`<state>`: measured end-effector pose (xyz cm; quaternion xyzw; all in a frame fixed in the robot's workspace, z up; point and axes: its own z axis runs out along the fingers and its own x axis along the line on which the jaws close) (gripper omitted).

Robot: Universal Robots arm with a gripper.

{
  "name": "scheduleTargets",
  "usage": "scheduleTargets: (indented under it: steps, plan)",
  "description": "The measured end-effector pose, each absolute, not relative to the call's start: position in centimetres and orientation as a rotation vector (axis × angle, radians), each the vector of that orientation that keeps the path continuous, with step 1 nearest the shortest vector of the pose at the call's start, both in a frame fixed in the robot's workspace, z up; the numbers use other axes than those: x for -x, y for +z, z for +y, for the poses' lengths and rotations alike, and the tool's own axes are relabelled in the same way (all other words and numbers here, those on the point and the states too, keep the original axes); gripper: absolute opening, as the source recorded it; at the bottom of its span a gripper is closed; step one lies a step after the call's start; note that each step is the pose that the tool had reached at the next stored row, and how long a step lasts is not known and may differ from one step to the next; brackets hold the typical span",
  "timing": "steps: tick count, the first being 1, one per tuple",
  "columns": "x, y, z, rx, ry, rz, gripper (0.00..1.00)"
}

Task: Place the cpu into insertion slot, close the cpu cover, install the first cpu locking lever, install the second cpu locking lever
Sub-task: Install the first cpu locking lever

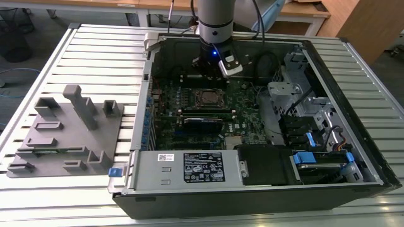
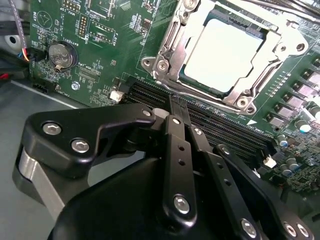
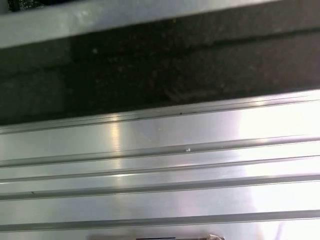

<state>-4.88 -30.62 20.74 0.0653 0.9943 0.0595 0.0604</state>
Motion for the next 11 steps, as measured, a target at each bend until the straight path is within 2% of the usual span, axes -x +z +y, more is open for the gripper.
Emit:
scheduleTargets:
  steps: [11]
  plan:
    - [6.5, 20.7, -30.8, -0.198, 0.178, 3.008, 0.11]
